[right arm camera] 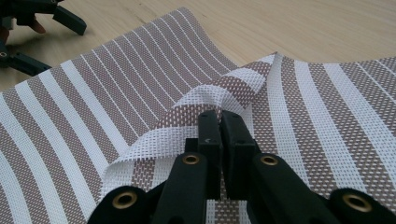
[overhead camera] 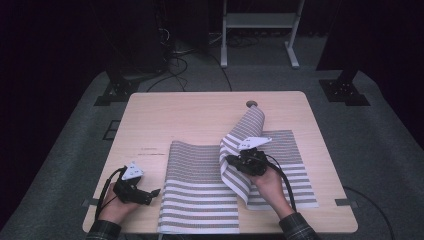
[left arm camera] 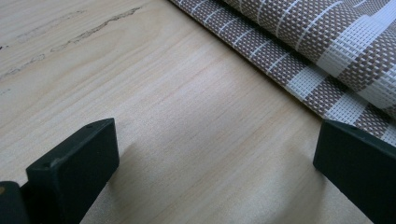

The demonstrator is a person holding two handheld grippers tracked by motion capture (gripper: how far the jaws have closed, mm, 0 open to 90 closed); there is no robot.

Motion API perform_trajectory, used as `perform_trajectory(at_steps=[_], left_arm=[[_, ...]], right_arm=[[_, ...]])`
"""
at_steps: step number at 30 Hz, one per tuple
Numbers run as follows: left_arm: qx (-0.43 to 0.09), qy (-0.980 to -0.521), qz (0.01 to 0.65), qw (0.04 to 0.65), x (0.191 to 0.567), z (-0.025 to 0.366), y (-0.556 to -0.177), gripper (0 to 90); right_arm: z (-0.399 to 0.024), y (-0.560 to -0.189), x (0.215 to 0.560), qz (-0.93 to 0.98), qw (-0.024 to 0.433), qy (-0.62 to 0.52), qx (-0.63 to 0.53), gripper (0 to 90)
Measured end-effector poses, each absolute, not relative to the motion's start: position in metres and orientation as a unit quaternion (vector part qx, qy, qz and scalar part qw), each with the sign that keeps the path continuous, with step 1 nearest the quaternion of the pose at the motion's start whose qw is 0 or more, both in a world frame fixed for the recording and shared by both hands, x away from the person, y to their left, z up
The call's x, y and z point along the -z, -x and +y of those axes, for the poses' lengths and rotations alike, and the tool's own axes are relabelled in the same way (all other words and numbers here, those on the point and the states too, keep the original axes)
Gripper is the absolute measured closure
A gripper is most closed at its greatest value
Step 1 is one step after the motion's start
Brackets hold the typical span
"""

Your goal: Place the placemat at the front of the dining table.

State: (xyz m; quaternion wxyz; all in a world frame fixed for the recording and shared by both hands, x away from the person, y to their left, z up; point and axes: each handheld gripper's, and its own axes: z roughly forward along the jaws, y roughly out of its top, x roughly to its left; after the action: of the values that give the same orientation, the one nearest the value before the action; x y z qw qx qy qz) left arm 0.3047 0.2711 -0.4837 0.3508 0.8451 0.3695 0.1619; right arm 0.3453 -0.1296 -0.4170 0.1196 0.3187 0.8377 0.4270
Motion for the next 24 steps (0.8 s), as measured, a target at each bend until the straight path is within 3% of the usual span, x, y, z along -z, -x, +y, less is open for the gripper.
perform_trajectory(at_steps=[24], left_arm=[[-0.162, -0.845, 0.369, 0.352, 0.484, 0.271, -0.304, 0.0]], right_arm=[[-0.084, -0.351, 0.417, 0.85, 0.102, -0.283, -0.433, 87.2]])
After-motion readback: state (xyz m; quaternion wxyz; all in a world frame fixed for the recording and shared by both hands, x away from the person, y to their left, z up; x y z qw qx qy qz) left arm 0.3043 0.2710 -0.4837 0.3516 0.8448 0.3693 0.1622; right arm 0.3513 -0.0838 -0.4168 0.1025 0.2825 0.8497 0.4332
